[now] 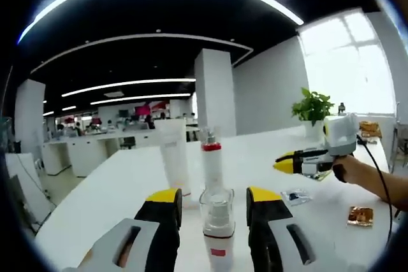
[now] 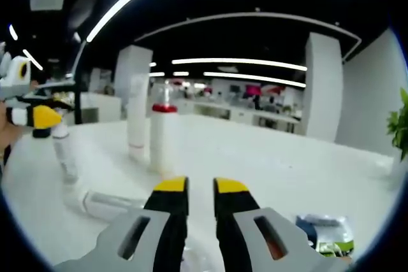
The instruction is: Arrange the skincare products in the storage area until every visible bottle or jar stands upright without overlapping.
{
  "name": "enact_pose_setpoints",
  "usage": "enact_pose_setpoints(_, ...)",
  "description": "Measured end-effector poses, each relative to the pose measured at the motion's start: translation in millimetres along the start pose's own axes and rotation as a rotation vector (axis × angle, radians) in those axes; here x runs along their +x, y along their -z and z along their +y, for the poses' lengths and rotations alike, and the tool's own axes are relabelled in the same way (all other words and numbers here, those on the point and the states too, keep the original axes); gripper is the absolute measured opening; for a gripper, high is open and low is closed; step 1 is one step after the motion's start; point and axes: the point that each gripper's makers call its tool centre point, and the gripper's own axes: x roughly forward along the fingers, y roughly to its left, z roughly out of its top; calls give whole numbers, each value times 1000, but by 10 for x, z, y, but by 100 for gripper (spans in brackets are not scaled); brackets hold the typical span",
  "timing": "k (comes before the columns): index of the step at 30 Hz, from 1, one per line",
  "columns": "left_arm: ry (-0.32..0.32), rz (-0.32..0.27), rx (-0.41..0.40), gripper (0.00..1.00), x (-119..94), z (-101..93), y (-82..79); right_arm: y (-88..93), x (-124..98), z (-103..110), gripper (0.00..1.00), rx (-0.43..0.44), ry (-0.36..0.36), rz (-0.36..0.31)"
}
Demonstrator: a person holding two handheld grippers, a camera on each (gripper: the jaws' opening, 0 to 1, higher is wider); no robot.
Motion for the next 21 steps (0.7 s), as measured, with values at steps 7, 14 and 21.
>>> enact_pose_setpoints(7,61,145,-2,38,-39,-53,493,-17,3,-6,14,0,1,-5)
enact_pose_setpoints(14,144,263,-29,36,32,-108,743,4,9,0,14,-8,2,3)
enact_pose_setpoints(21,112,326,43,24,173,-24,886,-1,6,-11,14,-11,6,2)
